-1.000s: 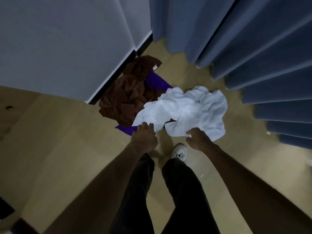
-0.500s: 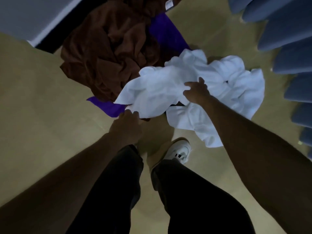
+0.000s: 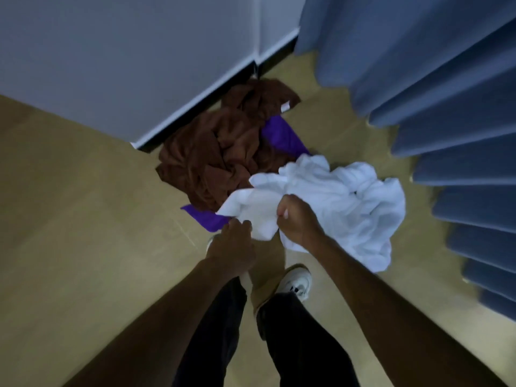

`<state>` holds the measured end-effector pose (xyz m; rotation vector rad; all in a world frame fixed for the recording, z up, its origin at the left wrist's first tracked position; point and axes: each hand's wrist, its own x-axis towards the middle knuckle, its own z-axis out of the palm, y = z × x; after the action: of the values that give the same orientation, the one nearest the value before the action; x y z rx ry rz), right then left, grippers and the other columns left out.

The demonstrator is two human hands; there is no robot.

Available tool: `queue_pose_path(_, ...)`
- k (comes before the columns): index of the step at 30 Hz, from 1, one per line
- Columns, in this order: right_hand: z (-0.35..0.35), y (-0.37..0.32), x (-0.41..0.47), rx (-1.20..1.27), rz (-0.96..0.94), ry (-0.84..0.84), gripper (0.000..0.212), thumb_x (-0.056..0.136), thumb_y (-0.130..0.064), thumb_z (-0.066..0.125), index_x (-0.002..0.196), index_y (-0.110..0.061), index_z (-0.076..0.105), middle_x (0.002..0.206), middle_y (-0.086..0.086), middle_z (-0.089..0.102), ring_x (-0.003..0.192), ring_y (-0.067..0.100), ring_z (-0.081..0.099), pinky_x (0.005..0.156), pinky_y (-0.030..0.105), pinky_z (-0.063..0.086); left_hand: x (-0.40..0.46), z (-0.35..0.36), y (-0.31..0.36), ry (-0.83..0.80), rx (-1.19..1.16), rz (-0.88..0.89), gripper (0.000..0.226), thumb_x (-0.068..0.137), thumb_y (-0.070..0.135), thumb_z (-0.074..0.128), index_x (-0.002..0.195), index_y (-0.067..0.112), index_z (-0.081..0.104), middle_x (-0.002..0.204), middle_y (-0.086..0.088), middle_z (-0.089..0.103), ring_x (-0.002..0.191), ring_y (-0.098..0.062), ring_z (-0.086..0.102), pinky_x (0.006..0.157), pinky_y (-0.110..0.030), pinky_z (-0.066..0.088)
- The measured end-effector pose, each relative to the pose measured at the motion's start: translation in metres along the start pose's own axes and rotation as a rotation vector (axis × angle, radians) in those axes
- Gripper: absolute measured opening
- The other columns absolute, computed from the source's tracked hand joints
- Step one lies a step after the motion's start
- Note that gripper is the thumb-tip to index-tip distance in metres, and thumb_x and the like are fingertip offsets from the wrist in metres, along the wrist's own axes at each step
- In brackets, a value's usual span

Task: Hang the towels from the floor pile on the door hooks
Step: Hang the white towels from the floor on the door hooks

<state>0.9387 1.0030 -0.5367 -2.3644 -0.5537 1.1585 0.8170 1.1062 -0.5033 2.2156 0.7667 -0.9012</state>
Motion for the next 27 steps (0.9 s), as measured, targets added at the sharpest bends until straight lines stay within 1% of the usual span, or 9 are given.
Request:
queue_pose_path(3,-0.045,-0.059,-0.050,0.044,-0.138,-0.056,0.023,0.080,0.002,0.054,0.084,-0.020,0.048,0.081,-0.007,0.050,0.086,0.016,0.055,0.076,0.018,0.037,-0.036,-0.059,0.024,0.147,-0.105,0.163,0.068,0.078,0.035,0.024,0.129,-0.003,0.051,0.121,-0.023,0.055,0.107,-0.042,0.056,0.087,-0.050,0.050)
queue_pose_path(6,-0.096,-0.116,-0.093,0.096,-0.205,-0.026,0.028,0.078,0.006,0.048,0.085,-0.021,0.043,0.069,-0.011,0.044,0.073,0.016,0.049,0.064,0.026,0.037,-0.088,-0.135,0.062,0.207,-0.139,0.209,0.095,0.058,0.053,0.017,0.141,0.011,0.039,0.137,-0.007,0.045,0.123,-0.029,0.044,0.101,-0.042,0.040)
queue_pose_path(8,-0.129,-0.153,-0.120,0.127,-0.255,0.038,0.028,0.076,0.004,0.047,0.082,-0.023,0.042,0.069,-0.010,0.045,0.070,0.016,0.049,0.061,0.029,0.039,-0.120,-0.175,0.083,0.238,-0.180,0.236,0.076,0.069,0.050,0.032,0.135,0.015,0.046,0.135,-0.003,0.049,0.124,-0.025,0.044,0.101,-0.034,0.037)
queue_pose_path(10,-0.161,-0.185,-0.146,0.171,-0.310,0.098,0.023,0.074,-0.007,0.047,0.073,-0.029,0.039,0.069,-0.010,0.048,0.065,0.009,0.048,0.062,0.027,0.040,-0.148,-0.207,0.097,0.283,-0.194,0.250,0.039,0.079,0.028,0.045,0.109,0.008,0.059,0.113,-0.010,0.061,0.110,-0.031,0.054,0.088,-0.035,0.044)
queue_pose_path(11,-0.177,-0.199,-0.159,0.182,-0.334,0.121,0.018,0.071,-0.013,0.044,0.070,-0.030,0.037,0.068,-0.010,0.048,0.062,0.005,0.047,0.060,0.025,0.039,-0.160,-0.220,0.102,0.312,-0.190,0.258,0.032,0.078,0.024,0.043,0.099,0.005,0.059,0.104,-0.013,0.063,0.102,-0.033,0.057,0.080,-0.034,0.044)
queue_pose_path(14,-0.218,-0.233,-0.196,0.186,-0.446,0.192,0.018,0.070,-0.010,0.045,0.075,-0.027,0.042,0.069,-0.010,0.050,0.067,0.011,0.049,0.065,0.032,0.042,-0.203,-0.257,0.116,0.404,-0.155,0.275,0.026,0.083,0.018,0.045,0.099,0.001,0.057,0.102,-0.016,0.064,0.096,-0.033,0.058,0.068,-0.024,0.030)
queue_pose_path(18,-0.263,-0.267,-0.236,-0.003,-0.478,0.154,0.036,0.076,0.003,0.045,0.104,-0.019,0.050,0.099,0.000,0.057,0.090,0.022,0.055,0.072,0.035,0.048,-0.272,-0.303,0.141,0.491,-0.102,0.249,0.018,0.087,0.012,0.049,0.101,0.003,0.055,0.101,-0.018,0.064,0.095,-0.034,0.057,0.066,-0.027,0.032)
queue_pose_path(22,-0.290,-0.301,-0.271,-0.272,-0.643,0.157,0.020,0.075,0.006,0.044,0.080,-0.012,0.049,0.091,0.007,0.051,0.088,0.026,0.052,0.065,0.028,0.034,-0.335,-0.336,0.153,0.493,0.026,0.219,0.017,0.087,0.016,0.053,0.100,0.007,0.058,0.104,-0.015,0.064,0.098,-0.032,0.056,0.071,-0.029,0.035)
queue_pose_path(27,-0.303,-0.342,-0.307,-0.306,-0.746,0.168,0.020,0.080,0.002,0.045,0.072,-0.016,0.040,0.087,0.005,0.047,0.080,0.020,0.044,0.053,0.019,0.026,-0.405,-0.351,0.137,0.574,0.046,0.169,0.011,0.090,0.019,0.053,0.085,0.012,0.058,0.098,-0.015,0.064,0.085,-0.028,0.054,0.071,-0.030,0.037)
